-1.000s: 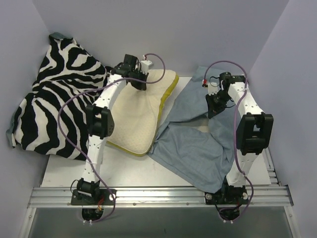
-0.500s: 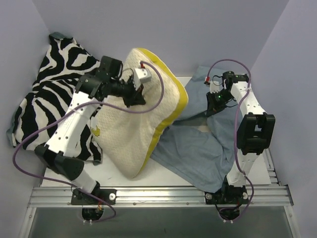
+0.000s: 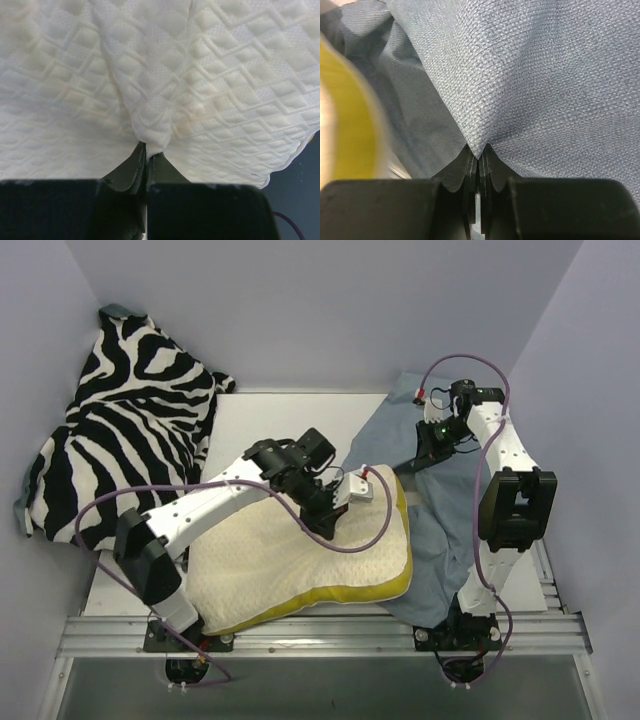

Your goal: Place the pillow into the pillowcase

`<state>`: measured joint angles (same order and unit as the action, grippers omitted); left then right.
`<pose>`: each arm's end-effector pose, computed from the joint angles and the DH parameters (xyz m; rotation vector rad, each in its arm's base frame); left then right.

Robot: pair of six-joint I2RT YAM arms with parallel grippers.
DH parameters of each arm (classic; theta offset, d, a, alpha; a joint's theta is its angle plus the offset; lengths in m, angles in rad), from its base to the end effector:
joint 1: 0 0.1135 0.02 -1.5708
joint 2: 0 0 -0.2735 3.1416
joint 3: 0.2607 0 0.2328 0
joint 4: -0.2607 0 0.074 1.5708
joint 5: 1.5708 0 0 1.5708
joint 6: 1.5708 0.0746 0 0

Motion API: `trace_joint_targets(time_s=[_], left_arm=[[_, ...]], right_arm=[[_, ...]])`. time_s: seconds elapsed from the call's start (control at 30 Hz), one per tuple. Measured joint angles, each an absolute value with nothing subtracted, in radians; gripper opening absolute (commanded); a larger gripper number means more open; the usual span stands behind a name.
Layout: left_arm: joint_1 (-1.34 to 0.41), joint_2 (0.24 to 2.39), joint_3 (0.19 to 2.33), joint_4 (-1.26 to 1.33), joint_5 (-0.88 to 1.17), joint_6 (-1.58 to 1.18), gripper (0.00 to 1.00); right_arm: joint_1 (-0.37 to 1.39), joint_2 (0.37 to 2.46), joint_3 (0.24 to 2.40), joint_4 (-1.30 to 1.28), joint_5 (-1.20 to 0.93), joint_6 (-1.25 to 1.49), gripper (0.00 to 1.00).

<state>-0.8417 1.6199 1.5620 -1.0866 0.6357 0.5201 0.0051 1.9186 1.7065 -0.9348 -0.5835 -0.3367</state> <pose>0.1781 -0.2658 0.3115 1.8272 1.9535 -0.9590 0.4016 0.0431 0.2577 -0.5974 2.4904 0.6662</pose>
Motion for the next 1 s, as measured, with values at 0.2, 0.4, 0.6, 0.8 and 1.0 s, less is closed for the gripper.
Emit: trace_joint_targets(time_s=[0.2, 0.4, 0.6, 0.8, 1.0], left_arm=[[-0.922, 1.818, 1.627, -1.039, 0.571, 0.491, 0.0], [-0.934, 1.942, 1.691, -1.003, 0.526, 0.437, 0.0], [-0.926, 2.052, 1.93, -0.991, 0.492, 0.381, 0.0], [-0.908, 2.138, 2.064, -0.951, 0.43, 0.316, 0.0], [-0.84, 2.17, 2.054, -0.862, 0.253, 0.232, 0.0]], right_arm=[[0.005, 1.887, 1.707, -0.94, -0.611, -0.324, 0.0], [0.005, 1.85, 1.712, -0.953, -0.635, -0.318, 0.0], [0.005, 1.818, 1.685, -0.96, -0.662, -0.329, 0.0], [0.005, 1.797, 1.636, -0.967, -0.667, -0.347, 0.0], [-0.026, 1.788, 1.612, -0.956, -0.657, -0.36, 0.0]])
